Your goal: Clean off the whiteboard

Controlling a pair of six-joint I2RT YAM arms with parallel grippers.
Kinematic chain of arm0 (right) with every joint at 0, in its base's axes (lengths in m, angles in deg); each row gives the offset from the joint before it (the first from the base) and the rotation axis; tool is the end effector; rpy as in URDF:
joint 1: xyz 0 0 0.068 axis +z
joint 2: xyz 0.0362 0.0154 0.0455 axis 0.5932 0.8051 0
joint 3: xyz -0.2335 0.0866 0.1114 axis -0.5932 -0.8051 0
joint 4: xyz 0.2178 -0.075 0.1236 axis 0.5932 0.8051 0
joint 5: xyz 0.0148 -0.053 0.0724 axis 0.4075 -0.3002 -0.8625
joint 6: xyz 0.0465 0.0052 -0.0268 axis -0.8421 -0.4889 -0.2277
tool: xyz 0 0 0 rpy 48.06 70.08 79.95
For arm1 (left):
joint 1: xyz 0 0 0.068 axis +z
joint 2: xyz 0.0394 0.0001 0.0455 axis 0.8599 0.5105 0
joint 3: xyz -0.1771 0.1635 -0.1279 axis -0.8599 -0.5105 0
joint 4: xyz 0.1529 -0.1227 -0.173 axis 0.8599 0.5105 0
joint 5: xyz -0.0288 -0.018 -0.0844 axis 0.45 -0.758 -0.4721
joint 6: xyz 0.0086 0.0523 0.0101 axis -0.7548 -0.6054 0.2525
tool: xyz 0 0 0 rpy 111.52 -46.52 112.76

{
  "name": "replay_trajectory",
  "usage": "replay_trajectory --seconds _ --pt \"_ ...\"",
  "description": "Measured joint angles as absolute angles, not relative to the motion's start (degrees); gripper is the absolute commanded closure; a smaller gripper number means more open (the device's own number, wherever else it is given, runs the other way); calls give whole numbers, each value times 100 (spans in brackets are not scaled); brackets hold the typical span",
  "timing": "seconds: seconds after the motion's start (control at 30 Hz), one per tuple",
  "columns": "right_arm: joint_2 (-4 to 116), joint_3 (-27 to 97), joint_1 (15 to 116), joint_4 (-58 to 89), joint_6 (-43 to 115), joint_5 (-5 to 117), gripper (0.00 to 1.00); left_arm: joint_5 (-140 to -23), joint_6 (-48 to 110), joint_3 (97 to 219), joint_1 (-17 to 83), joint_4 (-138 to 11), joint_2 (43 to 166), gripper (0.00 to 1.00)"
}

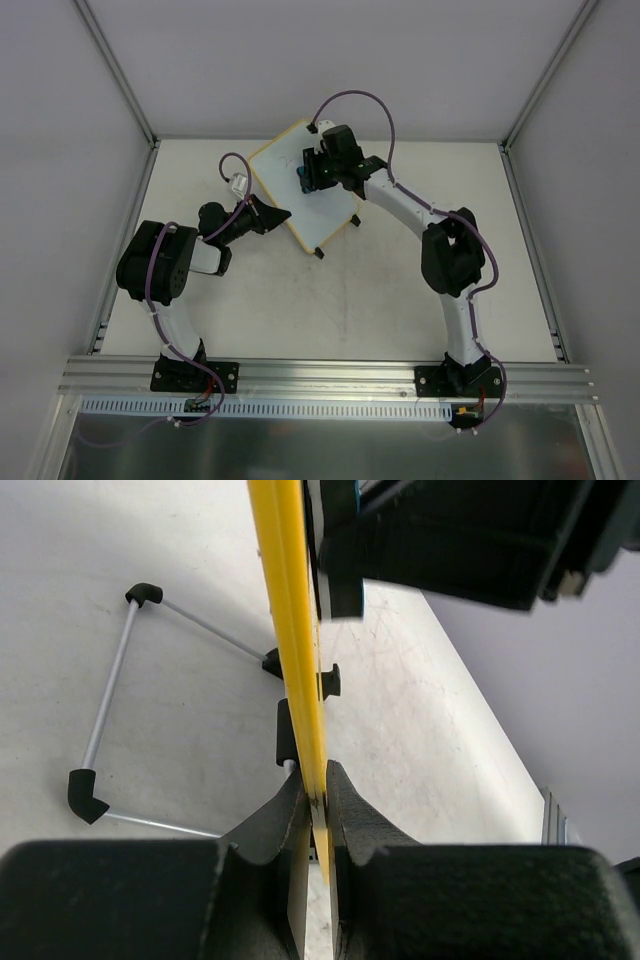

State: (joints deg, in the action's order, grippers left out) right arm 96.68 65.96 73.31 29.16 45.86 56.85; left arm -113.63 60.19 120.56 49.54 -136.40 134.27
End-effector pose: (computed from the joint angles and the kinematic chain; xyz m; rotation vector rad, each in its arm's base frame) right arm 0.4020 0.3071 0.2784 -0.7894 1.9642 0.4725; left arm 0.3192 -0.0783 0.1646 0.1749 1.6318 -1.2107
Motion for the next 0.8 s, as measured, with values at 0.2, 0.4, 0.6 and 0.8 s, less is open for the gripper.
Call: replay_trajectory --seconds 0.2,0.4,0.6,0.8 --pt "9823 6730 6765 2920 4488 5436 100 -11409 5982 12038 4952 -13677 13427 100" --pt "9950 6802 6544 2931 4475 5329 100 -11498 5984 12027 4952 -13675 13427 100" --pt "9952 6898 6645 3017 4494 5357 100 -11538 5984 12025 4952 -13675 13427 100" --pt "9952 7086 7016 3095 4501 5357 100 -11551 5984 12023 4952 -13675 13427 100"
